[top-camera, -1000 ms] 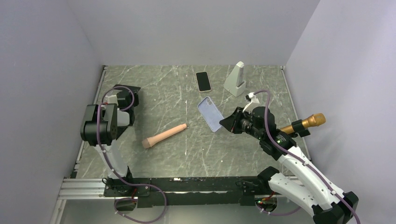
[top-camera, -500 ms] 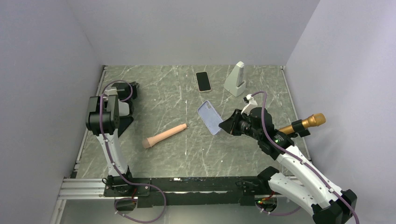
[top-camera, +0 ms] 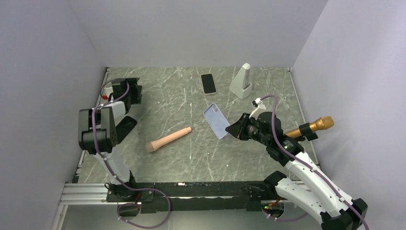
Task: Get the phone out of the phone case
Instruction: Place the phone at the center of the board, then place the phone case at the center of the board.
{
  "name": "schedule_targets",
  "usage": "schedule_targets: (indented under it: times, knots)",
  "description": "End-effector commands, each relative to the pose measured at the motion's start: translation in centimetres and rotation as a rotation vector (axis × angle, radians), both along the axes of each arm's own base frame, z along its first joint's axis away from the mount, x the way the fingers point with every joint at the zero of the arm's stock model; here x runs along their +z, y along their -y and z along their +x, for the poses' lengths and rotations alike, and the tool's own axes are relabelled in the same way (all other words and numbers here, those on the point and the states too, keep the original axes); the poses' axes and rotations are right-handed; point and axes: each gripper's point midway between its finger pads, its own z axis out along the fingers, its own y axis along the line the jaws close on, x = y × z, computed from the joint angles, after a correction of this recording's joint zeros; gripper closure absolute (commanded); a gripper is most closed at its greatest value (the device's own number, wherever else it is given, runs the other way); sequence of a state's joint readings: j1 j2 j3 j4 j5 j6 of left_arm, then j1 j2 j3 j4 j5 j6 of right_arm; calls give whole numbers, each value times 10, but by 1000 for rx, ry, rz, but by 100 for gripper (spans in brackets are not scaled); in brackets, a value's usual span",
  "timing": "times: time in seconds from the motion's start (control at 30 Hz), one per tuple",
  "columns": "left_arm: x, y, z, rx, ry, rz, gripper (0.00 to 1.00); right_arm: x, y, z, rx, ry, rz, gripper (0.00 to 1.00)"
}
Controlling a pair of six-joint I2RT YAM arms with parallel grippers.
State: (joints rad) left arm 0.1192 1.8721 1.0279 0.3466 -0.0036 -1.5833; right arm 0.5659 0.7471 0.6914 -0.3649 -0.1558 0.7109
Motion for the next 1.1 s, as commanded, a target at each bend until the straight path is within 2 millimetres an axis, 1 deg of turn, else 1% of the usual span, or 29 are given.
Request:
schedule_targets:
  times: [0.0, 0.03, 0.13, 0.17, 0.23, 0.27, 0.3, 0.33, 0.37, 0.43, 0.5, 0.57, 0.6, 0.67, 0.7, 0.77, 0.83, 0.9, 0.97, 1.07]
  knots:
    - [44, 16, -33, -139, -62, 33, 0, 0, 12, 6, -82, -33, -32, 100]
    - [55, 20, -43, -178, -62, 70, 1, -5, 15, 8, -104, -53, -55, 100]
    - [75, 36, -82, -301, -66, 224, 0, -16, 25, 17, -161, -89, -109, 100]
    - [77, 43, -97, -345, -57, 270, 1, -21, 28, 22, -181, -106, -122, 100]
    - [75, 59, -129, -441, -37, 327, 1, -28, 33, 32, -209, -129, -135, 100]
    - [69, 67, -150, -491, -28, 345, 1, -33, 39, 39, -235, -150, -142, 100]
    - [58, 75, -164, -546, -30, 348, 0, -38, 44, 45, -252, -166, -148, 100]
    - [53, 81, -180, -594, -17, 360, 1, -42, 48, 51, -266, -181, -154, 100]
    - [55, 87, -195, -638, 14, 383, 1, -48, 56, 58, -290, -201, -162, 100]
    - [56, 88, -220, -688, 34, 463, 1, -54, 64, 71, -305, -222, -153, 100]
    - [63, 91, -240, -708, 85, 517, 1, -59, 75, 84, -335, -228, -166, 100]
    - [75, 90, -256, -715, 130, 594, 1, -64, 87, 93, -365, -237, -198, 100]
    - [85, 85, -259, -708, 148, 655, 1, -67, 90, 97, -364, -241, -201, 100]
    - [93, 76, -269, -713, 127, 761, 1, -73, 96, 102, -355, -251, -194, 100]
    - [97, 70, -272, -712, 115, 815, 1, -78, 101, 104, -361, -264, -198, 100]
    - [102, 66, -275, -738, 94, 875, 1, -85, 110, 107, -388, -279, -218, 100]
    - [105, 67, -276, -772, 83, 888, 1, -89, 117, 108, -417, -274, -221, 100]
    - [107, 72, -275, -796, 96, 873, 1, -93, 119, 110, -424, -274, -212, 100]
    - [105, 78, -272, -810, 121, 851, 1, -98, 119, 109, -430, -287, -211, 100]
    - [100, 81, -269, -811, 133, 827, 1, -105, 122, 105, -444, -296, -221, 100]
